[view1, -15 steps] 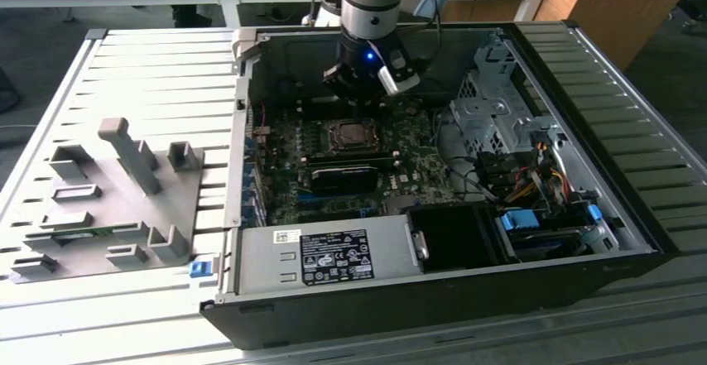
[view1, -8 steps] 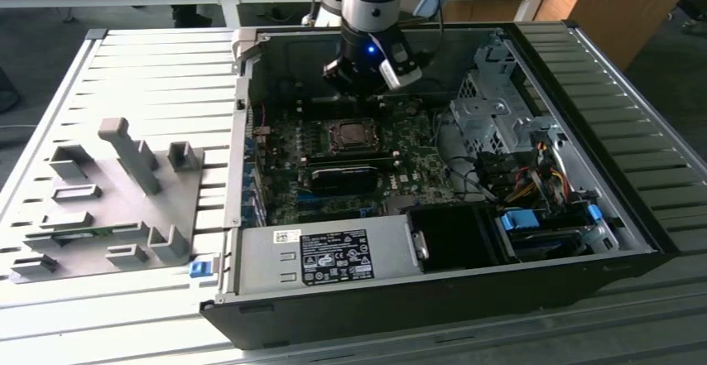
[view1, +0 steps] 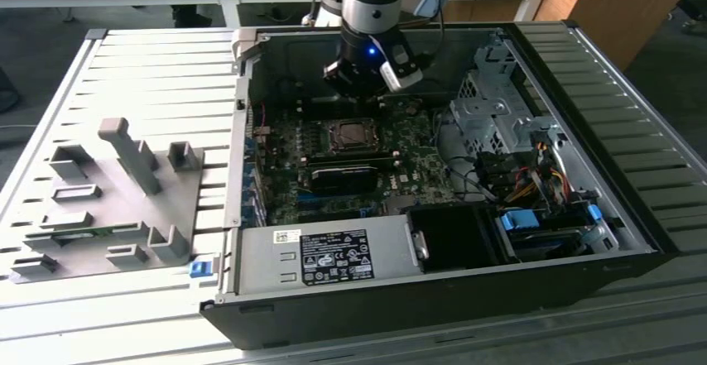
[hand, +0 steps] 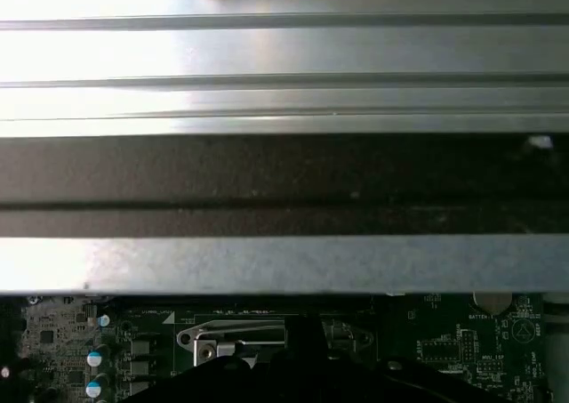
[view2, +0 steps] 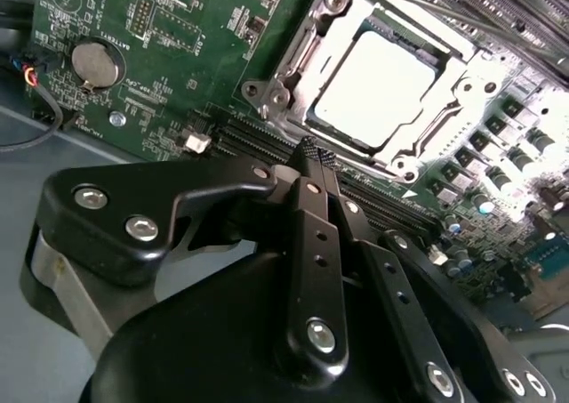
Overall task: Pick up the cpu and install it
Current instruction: 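Install the first cpu locking lever, then install the second cpu locking lever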
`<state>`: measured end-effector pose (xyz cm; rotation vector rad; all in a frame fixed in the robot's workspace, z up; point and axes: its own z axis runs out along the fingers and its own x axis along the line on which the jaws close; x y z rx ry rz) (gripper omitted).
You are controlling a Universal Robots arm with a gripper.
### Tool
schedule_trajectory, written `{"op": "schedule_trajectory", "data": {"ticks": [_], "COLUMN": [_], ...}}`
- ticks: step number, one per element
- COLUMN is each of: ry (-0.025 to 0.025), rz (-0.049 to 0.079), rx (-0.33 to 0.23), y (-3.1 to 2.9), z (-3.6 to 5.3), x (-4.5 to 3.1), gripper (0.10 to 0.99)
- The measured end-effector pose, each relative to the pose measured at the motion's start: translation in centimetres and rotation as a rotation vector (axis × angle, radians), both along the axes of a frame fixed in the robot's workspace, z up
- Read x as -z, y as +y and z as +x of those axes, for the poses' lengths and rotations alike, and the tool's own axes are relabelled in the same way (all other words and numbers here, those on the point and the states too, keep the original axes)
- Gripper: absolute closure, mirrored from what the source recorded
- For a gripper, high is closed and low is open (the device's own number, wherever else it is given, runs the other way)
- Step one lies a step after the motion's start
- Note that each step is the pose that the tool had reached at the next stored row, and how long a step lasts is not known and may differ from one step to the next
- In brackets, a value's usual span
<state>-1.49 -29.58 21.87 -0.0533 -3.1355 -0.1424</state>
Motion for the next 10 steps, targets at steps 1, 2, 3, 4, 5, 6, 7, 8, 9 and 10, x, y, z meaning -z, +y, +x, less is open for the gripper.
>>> {"op": "schedule_trajectory", "data": {"ticks": [1,2,3,4,5,6,7,8,9,10], "ry": [-0.0001,-0.0001,-0.0001,0.0,-0.0001,0.0,-0.0001,-0.0001,0.0,-0.0001], "rz": [0.0,0.0,0.0,0.0,0.0,0.0,0.0,0.0,0.0,0.0], "rx": [0.0,0.0,0.0,0.0,0.0,0.0,0.0,0.0,0.0,0.0], "y": [-0.05,-0.08,-0.11,-0.15,-0.2,-0.26,-0.3,-0.35,-0.41,-0.46], "z": [0.0,0.0,0.0,0.0,0.03,0.05,0.06,0.07,0.07,0.07], "x": [0.01,0.01,0.01,0.01,0.01,0.01,0.02,0.02,0.02,0.02], "gripper": [0.98,0.98,0.98,0.98,0.98,0.98,0.98,0.98,0.98,0.98]}}
